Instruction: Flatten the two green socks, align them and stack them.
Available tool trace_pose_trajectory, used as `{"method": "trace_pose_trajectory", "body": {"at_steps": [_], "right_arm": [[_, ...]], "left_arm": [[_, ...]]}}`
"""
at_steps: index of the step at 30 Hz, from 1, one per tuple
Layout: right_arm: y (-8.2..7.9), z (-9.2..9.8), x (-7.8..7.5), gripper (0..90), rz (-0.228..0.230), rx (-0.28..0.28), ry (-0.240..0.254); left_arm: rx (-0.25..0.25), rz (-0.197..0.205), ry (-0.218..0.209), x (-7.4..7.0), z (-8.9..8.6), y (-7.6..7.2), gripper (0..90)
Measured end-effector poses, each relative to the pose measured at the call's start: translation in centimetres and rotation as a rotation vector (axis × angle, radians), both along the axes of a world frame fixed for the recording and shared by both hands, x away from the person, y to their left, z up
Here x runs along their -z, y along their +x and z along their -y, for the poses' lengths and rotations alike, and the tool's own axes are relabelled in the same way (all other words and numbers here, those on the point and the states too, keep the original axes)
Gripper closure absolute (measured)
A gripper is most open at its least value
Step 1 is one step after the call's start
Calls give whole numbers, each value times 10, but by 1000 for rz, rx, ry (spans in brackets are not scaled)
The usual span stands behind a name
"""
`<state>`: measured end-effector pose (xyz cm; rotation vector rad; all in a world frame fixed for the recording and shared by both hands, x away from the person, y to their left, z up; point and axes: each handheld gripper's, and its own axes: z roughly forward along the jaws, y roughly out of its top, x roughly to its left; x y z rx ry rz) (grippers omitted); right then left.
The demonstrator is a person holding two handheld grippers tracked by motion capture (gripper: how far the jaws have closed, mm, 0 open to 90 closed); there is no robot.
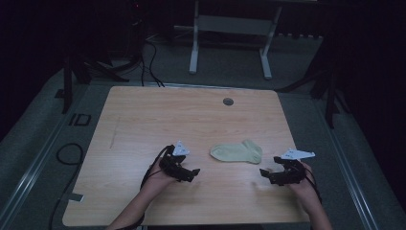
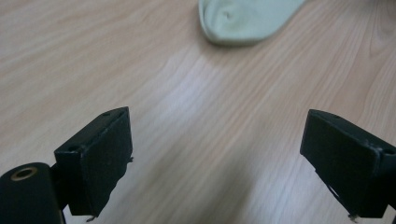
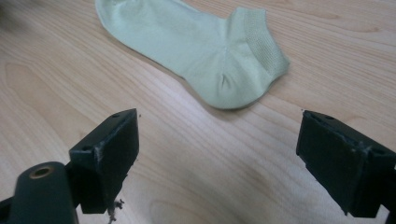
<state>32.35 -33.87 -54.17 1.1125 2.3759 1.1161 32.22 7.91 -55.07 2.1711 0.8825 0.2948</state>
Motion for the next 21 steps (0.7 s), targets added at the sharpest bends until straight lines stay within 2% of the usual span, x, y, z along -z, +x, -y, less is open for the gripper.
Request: {"method": "trace_pose_trajectory", "body": {"at_steps": [5, 8, 13, 18, 20, 21], "right_arm": [[-9, 6, 1, 128, 15, 18, 13], [-15, 10, 4, 124, 24, 32, 5], [-23, 17, 8, 124, 21, 47, 6], [-32, 21, 12, 124, 23, 66, 15], [-34, 23, 15, 124, 15, 78, 17], [-35, 25, 16, 124, 14, 83, 20]], "left_arm": [[-16, 3, -16, 1, -13, -7, 91], [-25, 5, -23, 2, -19, -12, 91], [-26, 1, -20, 4, -27, -19, 91], [-30, -1, -39, 6, -33, -27, 91], [-27, 8, -37, 8, -36, -29, 91], [-23, -1, -39, 10, -37, -29, 92]]}}
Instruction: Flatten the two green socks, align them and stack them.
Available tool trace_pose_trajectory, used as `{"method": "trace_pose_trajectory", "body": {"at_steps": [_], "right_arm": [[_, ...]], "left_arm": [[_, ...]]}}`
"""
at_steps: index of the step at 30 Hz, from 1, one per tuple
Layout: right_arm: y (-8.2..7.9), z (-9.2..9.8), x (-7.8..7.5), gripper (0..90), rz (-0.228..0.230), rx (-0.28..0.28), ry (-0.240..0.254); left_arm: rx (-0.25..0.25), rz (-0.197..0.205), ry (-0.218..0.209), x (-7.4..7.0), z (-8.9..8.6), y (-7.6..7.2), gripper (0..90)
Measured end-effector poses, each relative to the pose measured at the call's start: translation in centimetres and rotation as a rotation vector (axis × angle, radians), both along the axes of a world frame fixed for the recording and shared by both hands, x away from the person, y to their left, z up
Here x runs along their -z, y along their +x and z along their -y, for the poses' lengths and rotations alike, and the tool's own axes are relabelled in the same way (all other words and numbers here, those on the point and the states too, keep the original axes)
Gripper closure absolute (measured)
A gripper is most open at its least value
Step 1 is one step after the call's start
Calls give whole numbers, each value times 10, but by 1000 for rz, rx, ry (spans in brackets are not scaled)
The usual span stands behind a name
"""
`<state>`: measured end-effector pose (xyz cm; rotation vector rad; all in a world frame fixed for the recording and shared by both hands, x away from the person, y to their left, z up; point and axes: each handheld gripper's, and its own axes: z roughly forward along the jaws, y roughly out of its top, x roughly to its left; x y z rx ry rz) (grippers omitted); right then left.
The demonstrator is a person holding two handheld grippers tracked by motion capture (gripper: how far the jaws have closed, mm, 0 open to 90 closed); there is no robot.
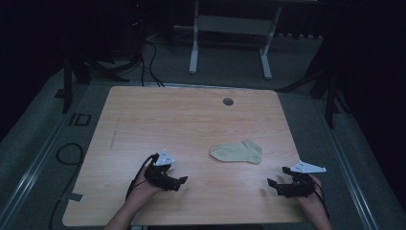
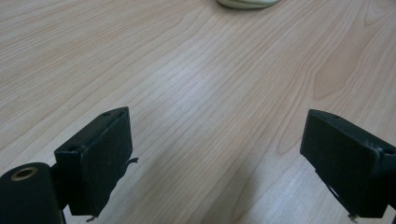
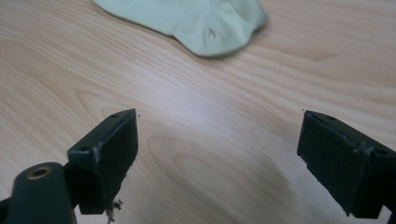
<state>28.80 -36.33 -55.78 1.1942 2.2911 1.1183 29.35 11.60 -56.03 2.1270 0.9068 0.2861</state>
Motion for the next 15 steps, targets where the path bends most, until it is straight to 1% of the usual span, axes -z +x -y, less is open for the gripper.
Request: {"method": "trace_pose_trajectory", "body": {"at_steps": [3, 5, 6, 10, 15], "right_arm": [[-5, 4, 2, 124, 0, 19, 4], [-8, 8, 3, 124, 2, 30, 14], [-9, 9, 3, 126, 4, 37, 12], [-14, 14, 4, 126, 10, 59, 31], [-15, 16, 4, 126, 17, 64, 41]], "left_arm": [[-12, -3, -8, 2, -4, -1, 92], [-15, 0, -23, 3, -6, -3, 92], [-15, 0, -28, 3, -7, -3, 91], [-13, 7, -40, 4, -11, -8, 91], [-22, 18, -58, 5, -14, -11, 92]]}}
